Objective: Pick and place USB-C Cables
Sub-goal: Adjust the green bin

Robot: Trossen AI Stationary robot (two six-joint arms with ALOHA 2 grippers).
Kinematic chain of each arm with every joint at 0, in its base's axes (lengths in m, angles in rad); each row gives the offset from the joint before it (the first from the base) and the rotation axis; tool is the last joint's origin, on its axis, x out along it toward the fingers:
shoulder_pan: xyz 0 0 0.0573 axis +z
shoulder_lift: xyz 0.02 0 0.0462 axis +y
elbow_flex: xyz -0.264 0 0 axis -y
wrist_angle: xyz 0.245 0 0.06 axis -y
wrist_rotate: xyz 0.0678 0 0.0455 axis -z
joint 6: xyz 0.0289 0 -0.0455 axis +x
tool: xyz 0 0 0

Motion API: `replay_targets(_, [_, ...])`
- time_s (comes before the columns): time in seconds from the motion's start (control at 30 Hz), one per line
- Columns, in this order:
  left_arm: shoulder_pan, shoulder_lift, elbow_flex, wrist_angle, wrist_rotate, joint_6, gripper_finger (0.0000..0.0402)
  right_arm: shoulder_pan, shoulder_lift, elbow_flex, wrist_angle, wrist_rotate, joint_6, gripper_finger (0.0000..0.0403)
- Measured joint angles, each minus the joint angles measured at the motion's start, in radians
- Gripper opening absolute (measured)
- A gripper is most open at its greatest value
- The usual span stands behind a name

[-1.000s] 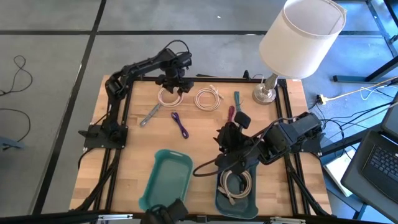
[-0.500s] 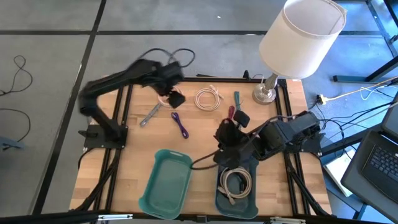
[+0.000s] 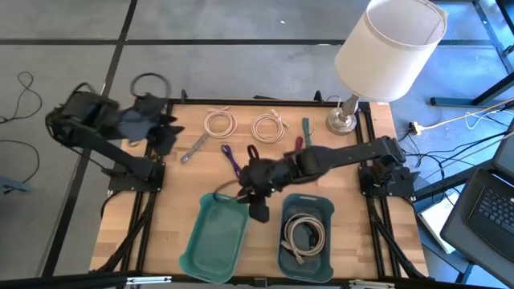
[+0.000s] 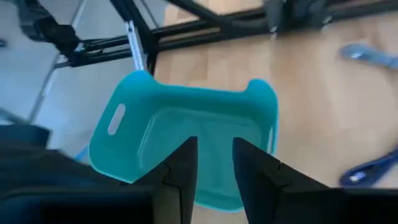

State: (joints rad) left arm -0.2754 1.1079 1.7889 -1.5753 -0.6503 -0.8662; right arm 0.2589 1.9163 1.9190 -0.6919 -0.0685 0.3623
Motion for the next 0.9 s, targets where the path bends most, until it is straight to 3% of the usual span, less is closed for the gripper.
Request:
replay_targets(0.17, [-0.139, -0.050, -0.069, 0.011, -0.123, -0.030, 0.0135, -0.035, 0.000, -0.064, 0.054, -0.121, 0.073, 0.0068])
replay_targets(0.33, [-0.170, -0.068, -0.226, 0.020, -0.122, -0.058, 0.0037, -0.036, 0.000, -0.079, 0.069, -0.145, 0.105, 0.0008])
replay_targets(0.47, [-0.181, -0.075, -0.381, 0.180, 0.057, -0.023, 0.0005, -0.031, 0.000, -0.071, 0.042, -0.145, 0.102, 0.0008])
replay_targets(0.7, [-0.210, -0.029, -0.652, 0.772, 0.478, 0.175, 0.0001, -0.029, -0.009, -0.025, -0.133, 0.001, 0.101, 0.0007])
replay_targets(0.9, [-0.173, 0.101, -0.743, 0.796, 0.665, 0.183, 0.0001, -0.026, -0.051, 0.025, -0.247, 0.175, 0.105, 0.0003])
